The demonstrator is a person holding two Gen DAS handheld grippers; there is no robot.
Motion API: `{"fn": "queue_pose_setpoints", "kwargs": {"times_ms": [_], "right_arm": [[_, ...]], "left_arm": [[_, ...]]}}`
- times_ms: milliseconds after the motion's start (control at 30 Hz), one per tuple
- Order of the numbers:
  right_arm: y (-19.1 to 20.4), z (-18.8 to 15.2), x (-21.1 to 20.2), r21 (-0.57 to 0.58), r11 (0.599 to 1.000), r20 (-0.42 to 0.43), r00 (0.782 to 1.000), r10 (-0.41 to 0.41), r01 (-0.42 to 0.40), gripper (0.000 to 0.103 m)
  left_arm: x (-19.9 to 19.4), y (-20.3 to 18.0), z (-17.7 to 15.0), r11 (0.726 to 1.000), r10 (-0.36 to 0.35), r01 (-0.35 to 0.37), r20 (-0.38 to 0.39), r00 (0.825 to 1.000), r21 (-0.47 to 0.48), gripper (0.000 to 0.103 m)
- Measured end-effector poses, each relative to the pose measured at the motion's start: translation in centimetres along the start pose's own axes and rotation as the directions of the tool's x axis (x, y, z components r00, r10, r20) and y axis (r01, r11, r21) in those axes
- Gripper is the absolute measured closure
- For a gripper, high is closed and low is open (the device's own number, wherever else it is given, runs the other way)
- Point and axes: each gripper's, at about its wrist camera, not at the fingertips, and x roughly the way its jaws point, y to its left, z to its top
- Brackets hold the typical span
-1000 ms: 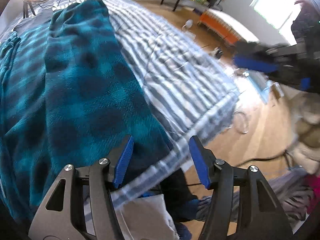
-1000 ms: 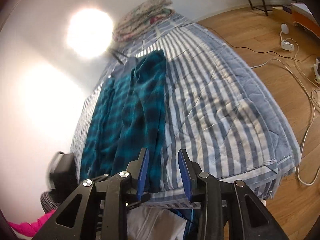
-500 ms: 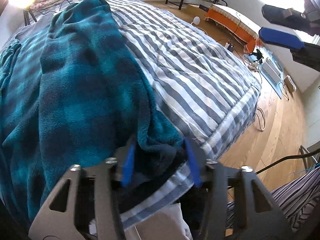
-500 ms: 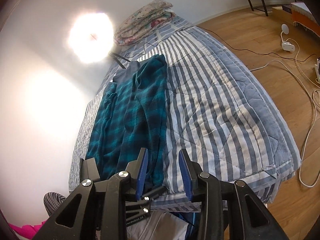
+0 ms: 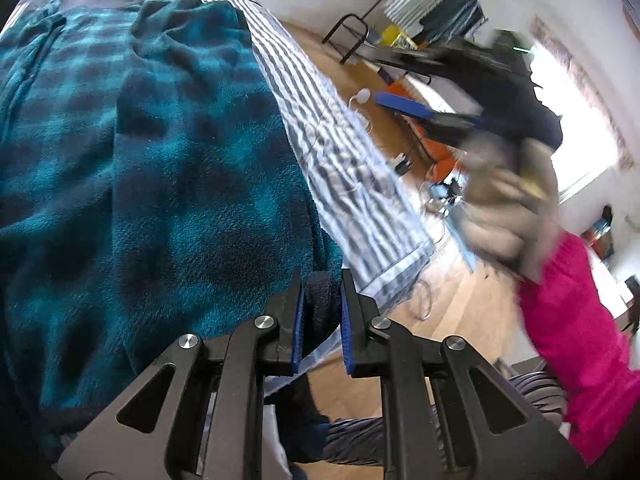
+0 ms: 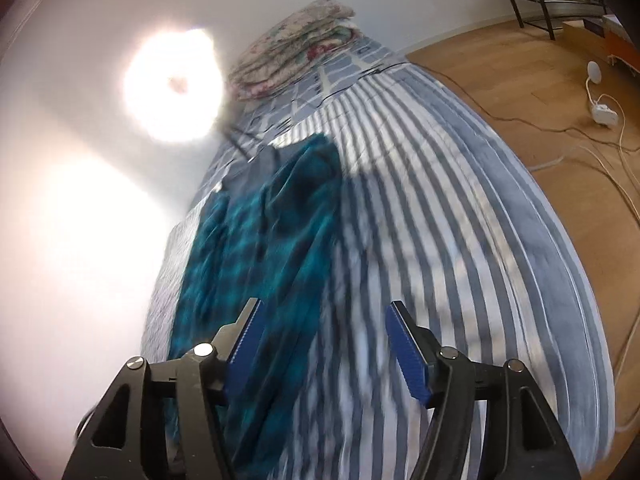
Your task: Fold large clothes
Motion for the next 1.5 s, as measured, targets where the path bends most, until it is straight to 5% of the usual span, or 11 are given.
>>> {"fn": "queue_pose_setpoints", "kwargs": {"times_ms": [100,400,500,533,633,900,1200,1267,1500], "right_arm": [[-0.5,2.7,4.3,0.016,1.000,0.011,1.000,-0.011,0.010,0.028],[-1.8,6.2,15.9,0.181,0.978,-0.055,0.992,0.113,-0.102,0.029],[-1.1,6.3,18.1,0.186,0.977,-0.084,0.989,0.117,-0.100,0.056],[-0.6,6.3,18.9,0.185,0.977,-0.108,0.986,0.130,-0.108,0.077],[1.5,6.4,19.3,0.123,0.992,-0.127,0.991,0.045,-0.030,0.093],[9.4,7.5,17.6,-0.097,0.977,-0.087,0.976,-0.199,0.190,0.096],[19.7,6.1,20.7,-0.404,0.848,-0.027,0.922,-0.386,0.343,0.097],[22.3,5.0,22.4,-0.489,0.789,-0.008,0.903,-0.430,0.371,0.097],[27.6,1.4,28.0,-0.637,0.680,-0.018,0.875,-0.485,0.364,0.097]], "left_arm": [[-0.8,0.6,0.0,0.999,-0.026,0.026,0.012,1.000,-0.037,0.090],[-1.5,1.1,-0.4,0.996,-0.057,0.059,0.036,0.998,-0.065,0.090],[-2.3,1.7,-0.7,0.994,-0.072,0.075,0.044,0.996,-0.077,0.090],[-2.5,1.8,-0.9,0.994,-0.074,0.077,0.046,0.996,-0.079,0.090],[-3.1,2.4,-1.1,0.992,-0.087,0.092,0.062,0.994,-0.091,0.090],[-5.5,4.9,-2.8,0.981,-0.116,0.132,0.114,0.987,-0.144,0.091],[-8.2,8.3,-5.0,0.966,-0.069,0.110,0.179,0.981,-0.234,0.091],[-8.8,8.6,-5.8,0.963,-0.053,0.100,0.187,0.981,-0.249,0.091],[-9.8,11.0,-7.7,0.946,0.010,0.054,0.194,0.981,-0.318,0.091]]}}
